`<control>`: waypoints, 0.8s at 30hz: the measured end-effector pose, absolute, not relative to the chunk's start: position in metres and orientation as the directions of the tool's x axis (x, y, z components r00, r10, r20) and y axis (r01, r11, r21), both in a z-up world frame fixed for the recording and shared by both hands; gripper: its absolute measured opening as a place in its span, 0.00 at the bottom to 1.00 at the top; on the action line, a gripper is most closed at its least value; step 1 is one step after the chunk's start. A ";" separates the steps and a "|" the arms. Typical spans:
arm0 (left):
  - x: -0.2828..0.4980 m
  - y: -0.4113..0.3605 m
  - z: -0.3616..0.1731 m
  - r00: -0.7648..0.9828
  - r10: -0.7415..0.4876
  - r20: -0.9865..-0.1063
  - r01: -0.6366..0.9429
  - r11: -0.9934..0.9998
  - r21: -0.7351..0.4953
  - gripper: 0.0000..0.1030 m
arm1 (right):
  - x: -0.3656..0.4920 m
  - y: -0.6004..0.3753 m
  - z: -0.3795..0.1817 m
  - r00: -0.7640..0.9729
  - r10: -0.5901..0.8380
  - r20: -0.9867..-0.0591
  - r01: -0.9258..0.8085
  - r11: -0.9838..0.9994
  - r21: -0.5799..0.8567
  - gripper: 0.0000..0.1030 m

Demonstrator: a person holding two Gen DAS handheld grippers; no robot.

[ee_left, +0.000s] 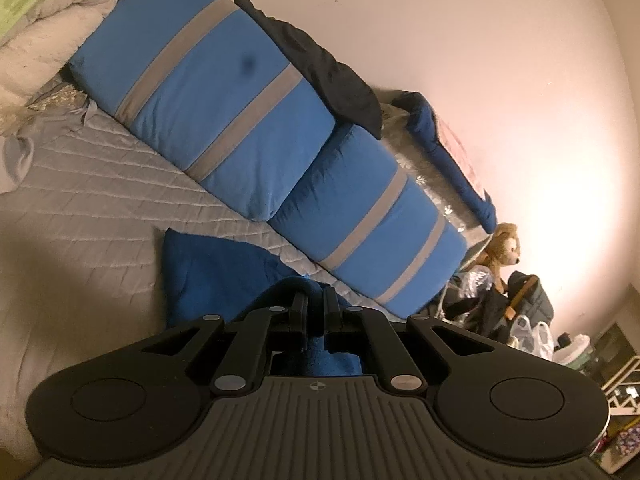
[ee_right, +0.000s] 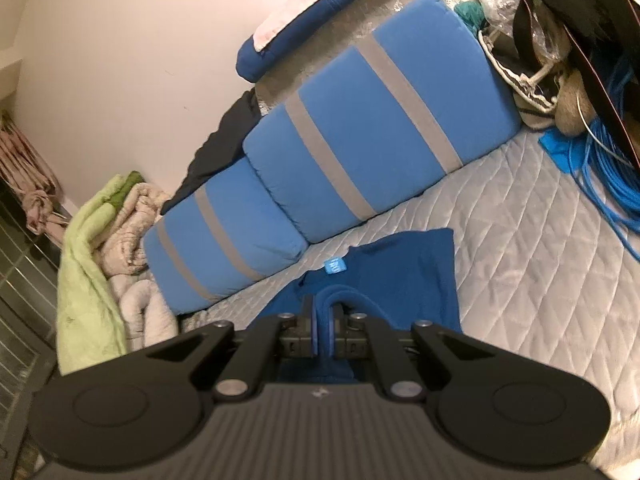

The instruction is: Fold clothes

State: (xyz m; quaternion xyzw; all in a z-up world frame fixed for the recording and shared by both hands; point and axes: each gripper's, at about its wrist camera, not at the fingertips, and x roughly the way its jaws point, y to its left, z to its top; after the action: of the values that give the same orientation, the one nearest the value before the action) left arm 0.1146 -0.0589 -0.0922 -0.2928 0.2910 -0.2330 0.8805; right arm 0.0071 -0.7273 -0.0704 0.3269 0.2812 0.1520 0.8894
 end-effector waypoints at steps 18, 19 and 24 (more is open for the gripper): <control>0.225 -0.087 -0.151 0.701 -0.476 -0.531 0.120 0.812 -0.571 0.07 | 0.131 -0.707 -0.129 0.773 0.294 -0.563 0.046 0.858 0.512 0.05; 0.231 -0.089 -0.155 0.698 -0.470 -0.541 0.108 0.815 -0.569 0.07 | 0.136 -0.705 -0.133 0.771 0.285 -0.570 0.050 0.865 0.500 0.05; 0.253 -0.094 -0.171 0.672 -0.450 -0.589 0.070 0.830 -0.554 0.07 | 0.163 -0.694 -0.149 0.762 0.236 -0.603 0.057 0.903 0.426 0.05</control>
State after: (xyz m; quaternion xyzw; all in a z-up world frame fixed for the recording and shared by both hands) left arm 0.2533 -0.0936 -0.1706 -0.2515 0.3771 -0.1480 0.8790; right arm 0.1631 -0.6944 -0.1489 0.2151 0.3417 0.0490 0.9136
